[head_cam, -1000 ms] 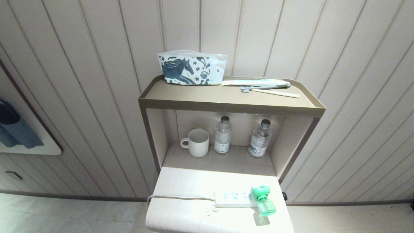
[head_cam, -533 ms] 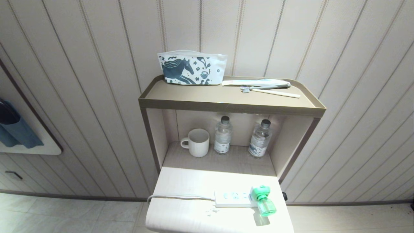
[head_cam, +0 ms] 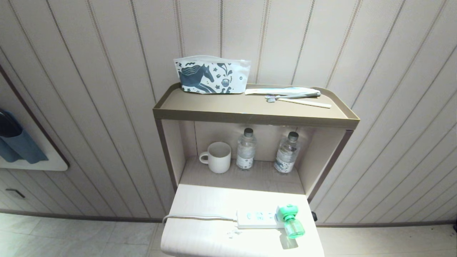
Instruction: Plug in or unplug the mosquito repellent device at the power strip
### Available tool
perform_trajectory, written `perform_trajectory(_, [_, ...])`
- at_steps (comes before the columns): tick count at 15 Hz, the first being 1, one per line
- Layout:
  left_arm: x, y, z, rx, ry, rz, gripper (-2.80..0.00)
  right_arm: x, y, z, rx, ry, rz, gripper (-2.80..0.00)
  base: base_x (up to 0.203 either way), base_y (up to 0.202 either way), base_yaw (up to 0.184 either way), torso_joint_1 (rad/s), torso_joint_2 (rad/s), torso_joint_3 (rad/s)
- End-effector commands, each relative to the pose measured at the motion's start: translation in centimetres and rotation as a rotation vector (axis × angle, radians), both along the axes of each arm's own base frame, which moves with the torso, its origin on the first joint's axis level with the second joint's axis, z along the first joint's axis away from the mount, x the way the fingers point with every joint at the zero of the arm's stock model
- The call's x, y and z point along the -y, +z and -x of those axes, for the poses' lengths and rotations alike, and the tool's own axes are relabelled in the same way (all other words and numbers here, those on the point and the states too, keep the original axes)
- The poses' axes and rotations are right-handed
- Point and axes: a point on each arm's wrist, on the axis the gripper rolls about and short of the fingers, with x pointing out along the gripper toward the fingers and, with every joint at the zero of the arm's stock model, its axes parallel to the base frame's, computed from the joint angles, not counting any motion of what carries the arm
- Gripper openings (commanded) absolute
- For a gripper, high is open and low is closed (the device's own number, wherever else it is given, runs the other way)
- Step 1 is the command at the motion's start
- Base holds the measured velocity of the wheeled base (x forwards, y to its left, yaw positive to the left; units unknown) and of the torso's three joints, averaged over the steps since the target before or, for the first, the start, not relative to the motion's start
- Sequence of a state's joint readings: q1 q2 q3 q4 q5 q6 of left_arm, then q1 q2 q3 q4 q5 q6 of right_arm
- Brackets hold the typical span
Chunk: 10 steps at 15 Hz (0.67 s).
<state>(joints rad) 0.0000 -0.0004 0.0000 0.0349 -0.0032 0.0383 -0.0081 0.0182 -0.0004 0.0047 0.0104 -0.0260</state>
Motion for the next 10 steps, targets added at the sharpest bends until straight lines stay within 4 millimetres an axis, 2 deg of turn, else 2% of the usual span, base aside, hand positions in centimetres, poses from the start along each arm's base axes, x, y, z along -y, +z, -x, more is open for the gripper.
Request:
perform_trajectory(1, [0.00,0.00,0.00,-0.001,0.000,0.000,-2.80,0.00,-0.05,0.08,0.009,0.001,0.000,-2.80,0.000,0.000,0.000,0.000,0.00,0.000])
perform_trajectory(10, [0.00,0.00,0.00,-0.001,0.000,0.000,-2.80,0.01,-0.04,0.09,0.012,-0.009,-0.005,-2.80,0.000,0.000,0.000,0.000,0.00,0.000])
